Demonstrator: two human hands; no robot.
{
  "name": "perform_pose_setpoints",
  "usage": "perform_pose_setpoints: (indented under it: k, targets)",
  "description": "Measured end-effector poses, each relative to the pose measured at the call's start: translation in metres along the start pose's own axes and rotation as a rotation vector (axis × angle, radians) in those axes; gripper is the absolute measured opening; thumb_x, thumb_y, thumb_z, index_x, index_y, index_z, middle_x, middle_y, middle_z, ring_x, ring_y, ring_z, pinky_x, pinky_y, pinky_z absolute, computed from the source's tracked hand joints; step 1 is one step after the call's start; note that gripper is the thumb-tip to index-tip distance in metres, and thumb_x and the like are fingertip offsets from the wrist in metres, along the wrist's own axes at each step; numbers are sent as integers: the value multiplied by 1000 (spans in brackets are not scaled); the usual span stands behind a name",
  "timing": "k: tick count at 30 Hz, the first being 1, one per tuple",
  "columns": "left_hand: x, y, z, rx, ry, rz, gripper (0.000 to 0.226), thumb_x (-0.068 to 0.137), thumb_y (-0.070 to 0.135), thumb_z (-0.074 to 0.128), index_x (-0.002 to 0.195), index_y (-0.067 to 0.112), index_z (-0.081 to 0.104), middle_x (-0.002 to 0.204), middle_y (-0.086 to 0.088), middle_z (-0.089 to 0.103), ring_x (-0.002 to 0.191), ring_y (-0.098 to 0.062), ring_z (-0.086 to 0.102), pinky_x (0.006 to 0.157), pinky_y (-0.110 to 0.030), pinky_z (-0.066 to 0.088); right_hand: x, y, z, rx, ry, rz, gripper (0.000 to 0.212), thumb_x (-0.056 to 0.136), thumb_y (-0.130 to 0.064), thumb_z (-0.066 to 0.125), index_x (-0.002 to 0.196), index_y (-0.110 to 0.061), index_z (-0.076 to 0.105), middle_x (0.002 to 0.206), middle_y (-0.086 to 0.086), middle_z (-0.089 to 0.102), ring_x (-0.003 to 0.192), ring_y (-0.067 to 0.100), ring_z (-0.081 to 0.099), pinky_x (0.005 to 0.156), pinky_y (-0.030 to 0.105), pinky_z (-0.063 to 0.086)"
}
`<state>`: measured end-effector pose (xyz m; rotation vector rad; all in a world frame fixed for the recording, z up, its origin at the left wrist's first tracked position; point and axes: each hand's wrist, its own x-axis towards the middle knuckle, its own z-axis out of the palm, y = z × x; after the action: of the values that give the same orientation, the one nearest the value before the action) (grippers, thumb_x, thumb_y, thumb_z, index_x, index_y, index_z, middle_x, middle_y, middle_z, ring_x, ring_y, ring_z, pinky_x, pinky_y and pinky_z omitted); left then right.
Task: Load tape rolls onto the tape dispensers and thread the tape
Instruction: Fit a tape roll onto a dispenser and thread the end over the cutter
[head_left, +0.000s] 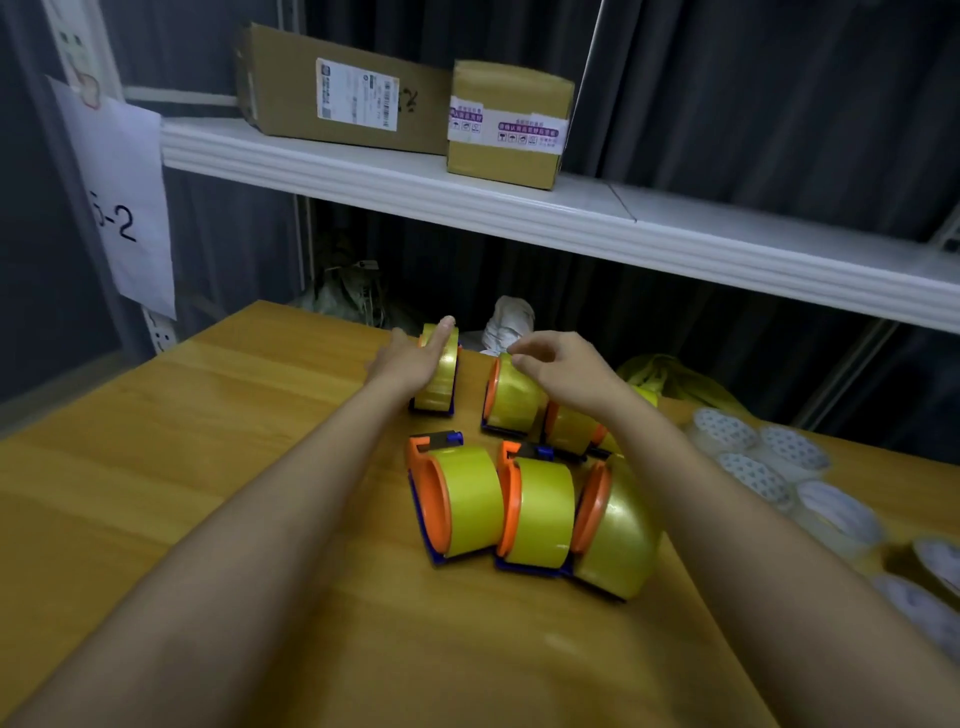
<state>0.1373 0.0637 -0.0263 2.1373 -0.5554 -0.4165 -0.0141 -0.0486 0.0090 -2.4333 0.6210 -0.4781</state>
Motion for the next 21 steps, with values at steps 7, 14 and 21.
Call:
perform_pose_setpoints:
  k: [7, 14, 21]
  targets:
    - [-94, -1, -26, 344, -326, 312, 92, 77, 77, 41, 148, 18, 29, 155, -8, 24, 141, -28, 23, 113, -44, 27, -69, -18, -17, -318, -351, 33, 76, 73, -64, 70, 137, -31, 48, 144, -2, 45, 132, 17, 41, 104, 31, 37]
    - [-136, -22, -13, 605, -360, 394, 95, 66, 51, 80, 137, 18, 26, 140, -5, 28, 132, -25, 29, 102, -41, 40, -109, -37, 7, -855, -444, -21, 106, 66, -67, 72, 150, -23, 24, 150, 3, 35, 139, 26, 25, 112, 45, 17]
    - [-138, -14, -32, 657, -436, 407, 95, 71, 32, 81, 145, 24, 20, 147, -1, 31, 129, -23, 39, 100, -38, 43, -114, -40, 17, -804, -340, -61, 95, 71, -61, 72, 147, -19, 32, 141, 5, 46, 132, 26, 37, 107, 44, 26]
